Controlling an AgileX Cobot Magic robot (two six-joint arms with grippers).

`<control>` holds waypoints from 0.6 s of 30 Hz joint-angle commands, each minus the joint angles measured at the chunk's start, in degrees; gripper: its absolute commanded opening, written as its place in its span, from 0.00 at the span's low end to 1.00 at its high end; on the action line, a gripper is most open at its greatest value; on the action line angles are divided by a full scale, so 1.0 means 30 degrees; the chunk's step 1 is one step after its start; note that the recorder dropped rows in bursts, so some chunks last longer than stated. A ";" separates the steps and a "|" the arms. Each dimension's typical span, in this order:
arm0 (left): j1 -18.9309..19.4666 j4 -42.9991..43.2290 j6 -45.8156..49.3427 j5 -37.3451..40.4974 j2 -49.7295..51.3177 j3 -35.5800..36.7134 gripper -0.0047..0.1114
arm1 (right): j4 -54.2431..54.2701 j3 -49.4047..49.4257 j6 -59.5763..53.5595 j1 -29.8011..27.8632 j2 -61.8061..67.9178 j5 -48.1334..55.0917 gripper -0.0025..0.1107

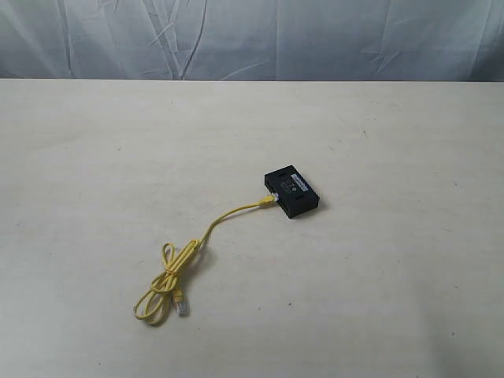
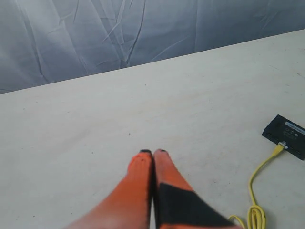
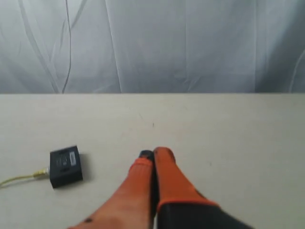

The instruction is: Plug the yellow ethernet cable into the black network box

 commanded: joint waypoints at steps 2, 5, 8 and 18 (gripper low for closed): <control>0.0051 0.0063 -0.0008 -0.0114 -0.0105 0.0050 0.04 | -0.0179 0.2831 0.0000 -0.0077 -0.0151 -0.1321 0.02; 0.0051 0.0063 -0.0008 -0.0114 -0.0105 0.0050 0.04 | -0.0179 0.3831 0.0000 -0.0077 -0.0151 -0.1923 0.02; 0.0051 0.0063 -0.0008 -0.0114 -0.0105 0.0050 0.04 | -0.0179 0.3845 0.0000 -0.0077 -0.0151 -0.2202 0.02; 0.0051 0.0063 -0.0008 -0.0114 -0.0105 0.0050 0.04 | -0.0050 0.3845 0.0000 -0.0077 -0.0151 -0.2161 0.02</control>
